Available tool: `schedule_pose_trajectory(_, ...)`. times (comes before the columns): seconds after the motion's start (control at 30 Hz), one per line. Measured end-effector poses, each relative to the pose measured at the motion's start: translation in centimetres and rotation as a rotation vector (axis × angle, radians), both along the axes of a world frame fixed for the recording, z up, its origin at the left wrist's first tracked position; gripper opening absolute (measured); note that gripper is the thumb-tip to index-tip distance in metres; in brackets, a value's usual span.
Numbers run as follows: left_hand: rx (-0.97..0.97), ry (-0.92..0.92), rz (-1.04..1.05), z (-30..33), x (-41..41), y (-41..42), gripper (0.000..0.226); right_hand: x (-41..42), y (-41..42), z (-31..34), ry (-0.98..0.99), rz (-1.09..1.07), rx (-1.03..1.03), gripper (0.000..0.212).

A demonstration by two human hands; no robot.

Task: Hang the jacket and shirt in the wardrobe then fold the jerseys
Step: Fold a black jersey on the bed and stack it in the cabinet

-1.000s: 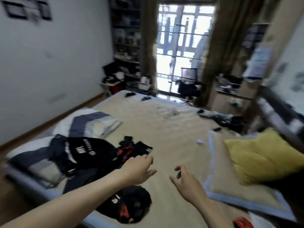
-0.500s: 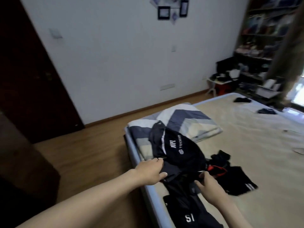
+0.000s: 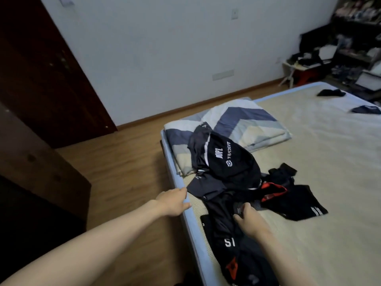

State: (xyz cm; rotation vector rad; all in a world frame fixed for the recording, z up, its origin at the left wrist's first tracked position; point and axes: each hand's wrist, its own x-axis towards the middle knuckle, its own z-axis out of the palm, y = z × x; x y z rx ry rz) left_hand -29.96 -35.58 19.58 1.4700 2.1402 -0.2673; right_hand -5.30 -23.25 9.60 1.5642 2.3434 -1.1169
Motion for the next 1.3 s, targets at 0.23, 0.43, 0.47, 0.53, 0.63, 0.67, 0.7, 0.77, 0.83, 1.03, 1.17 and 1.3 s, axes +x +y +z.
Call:
schedule_pose_trajectory(0.23, -0.153, -0.066, -0.041, -7.3, 1.1, 3.6, 0.040, 5.8, 0.7, -4.7, -0.126, -0.117, -0.097, 0.042)
schedule_pose_trajectory(0.43, -0.330, -0.112, -0.126, -14.5, 1.6, 6.8, 0.046, 7.8, -0.2, -9.5, -0.251, -0.218, -0.256, 0.046)
schedule_pose_trajectory(0.47, -0.351, -0.118, -0.142, -15.9, 1.7, 7.4, 0.045, 7.8, -0.2, -10.5, -0.265, -0.232, -0.282, 0.048)
schedule_pose_trajectory(0.53, -0.389, -0.131, -0.186, -18.8, 2.0, 8.2, 0.038, 7.5, -0.5, -12.6, -0.276, -0.264, -0.324, 0.055)
schedule_pose_trajectory(0.63, -0.455, -0.116, -0.277, -24.1, 3.1, 9.0, 0.026, 7.3, -1.4, -16.1, -0.287, -0.316, -0.382, 0.061)
schedule_pose_trajectory(0.67, -0.474, -0.098, -0.311, -25.7, 3.7, 9.1, 0.030, 7.2, -1.8, -17.2, -0.295, -0.326, -0.398, 0.061)
schedule_pose_trajectory(0.7, -0.486, -0.081, -0.341, -27.2, 4.4, 9.2, 0.037, 7.3, -2.2, -18.4, -0.299, -0.343, -0.409, 0.061)
schedule_pose_trajectory(0.77, -0.489, -0.055, -0.341, -29.6, 5.7, 9.4, 0.051, 7.5, -3.3, -20.6, -0.278, -0.390, -0.426, 0.069)
schedule_pose_trajectory(0.83, -0.471, -0.050, -0.269, -31.8, 6.5, 9.5, 0.059, 7.6, -4.4, -22.4, -0.254, -0.438, -0.432, 0.081)
schedule_pose_trajectory(1.03, -0.380, -0.185, -0.127, -35.0, 6.7, 9.4, 0.058, 7.5, -6.5, -24.7, -0.240, -0.466, -0.472, 0.058)
schedule_pose_trajectory(1.17, -0.322, -0.290, -0.044, -34.0, 5.4, 10.0, 0.015, 8.2, -8.1, -23.8, -0.110, -0.629, -0.515, 0.027)
schedule_pose_trajectory(1.3, -0.450, -0.092, -0.268, -30.3, 4.8, 11.3, 0.020, 9.4, -7.8, -19.3, 0.228, -1.103, -0.479, 0.013)
